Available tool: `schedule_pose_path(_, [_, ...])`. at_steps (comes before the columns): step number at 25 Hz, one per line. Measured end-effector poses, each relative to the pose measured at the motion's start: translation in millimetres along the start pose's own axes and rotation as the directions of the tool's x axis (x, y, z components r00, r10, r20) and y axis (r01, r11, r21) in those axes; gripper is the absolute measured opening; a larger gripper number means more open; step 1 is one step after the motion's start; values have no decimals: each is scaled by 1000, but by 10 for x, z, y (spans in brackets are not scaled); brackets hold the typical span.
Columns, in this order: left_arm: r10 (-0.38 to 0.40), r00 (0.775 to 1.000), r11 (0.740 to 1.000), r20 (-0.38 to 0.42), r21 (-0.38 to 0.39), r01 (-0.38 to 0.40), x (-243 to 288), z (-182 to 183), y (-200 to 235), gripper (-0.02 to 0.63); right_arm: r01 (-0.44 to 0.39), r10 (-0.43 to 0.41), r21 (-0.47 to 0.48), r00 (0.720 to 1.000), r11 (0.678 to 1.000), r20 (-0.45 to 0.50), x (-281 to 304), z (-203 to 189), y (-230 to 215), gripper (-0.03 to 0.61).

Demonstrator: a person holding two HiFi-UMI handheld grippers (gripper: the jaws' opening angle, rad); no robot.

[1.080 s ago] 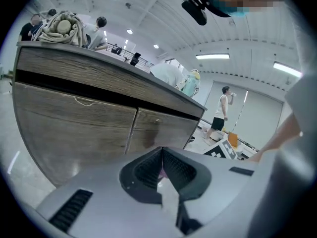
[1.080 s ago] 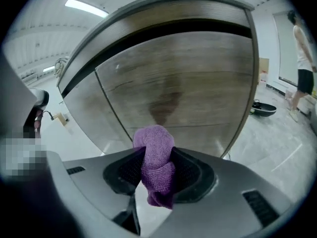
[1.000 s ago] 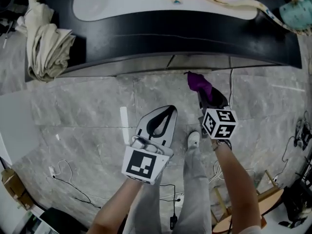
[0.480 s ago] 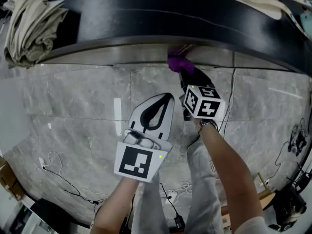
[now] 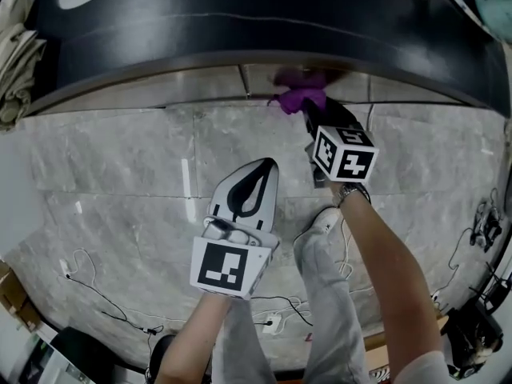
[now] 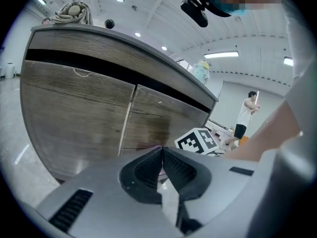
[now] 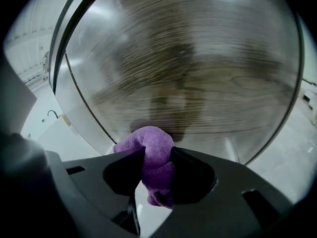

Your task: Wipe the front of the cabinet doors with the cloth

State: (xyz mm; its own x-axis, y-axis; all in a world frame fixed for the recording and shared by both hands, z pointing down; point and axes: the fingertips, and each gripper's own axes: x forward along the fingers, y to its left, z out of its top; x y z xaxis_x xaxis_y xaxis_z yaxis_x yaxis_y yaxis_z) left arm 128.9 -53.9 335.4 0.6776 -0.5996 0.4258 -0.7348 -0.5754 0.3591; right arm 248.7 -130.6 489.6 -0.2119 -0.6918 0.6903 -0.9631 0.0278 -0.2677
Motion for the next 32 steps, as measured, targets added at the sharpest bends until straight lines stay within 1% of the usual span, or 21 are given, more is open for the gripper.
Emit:
schedule_pose_path(5, [-30,999,999,-28,23,31,228,-60,-280,11,53,-53,19,999,998,2,-197,-22,-567,155])
schedule_pose_path(9, [-49,998,998,-42,31,50,413,-95,-634,11,79,-79,1,997,997,-2,-443,-5,-1077,155])
schedule_pose_path(11, [-55,997,998,-50,35,57,458,-128,-702,11,92,-92,-7,996,996,-5,-507,-11,-1250,155])
schedule_pose_path(17, [-30,997,999,-66,27,32,573,-257,-693,11,127,-127,-21,992,992,-20,-554,-74,-1615,155])
schedule_pose_path(19, [-20,997,999,-68,33,22,657,-266,-773,11,128,-128,-22,991,992,-24,-605,-80,-1767,155])
schedule_pose_path(22, [-31,999,999,-44,30,32,785,-211,-930,11,138,-138,-14,990,990,-32,-685,-83,-1984,155])
schedule_pose_path(25, [-34,999,999,-35,32,35,840,-170,-972,11,181,-180,15,983,983,-34,-770,-100,-2181,155])
schedule_pose_path(28, [-35,999,999,-31,31,36,814,-149,-923,11,244,-242,59,969,968,-39,-859,-200,-2340,155])
schedule_pose_path(30, [-41,999,999,-33,31,42,747,-146,-888,11,274,-270,68,961,959,-51,-937,-305,-2357,155])
schedule_pose_path(32, [-49,998,998,-40,38,50,652,-159,-822,11,283,-279,68,958,957,-64,-993,-430,-2265,155])
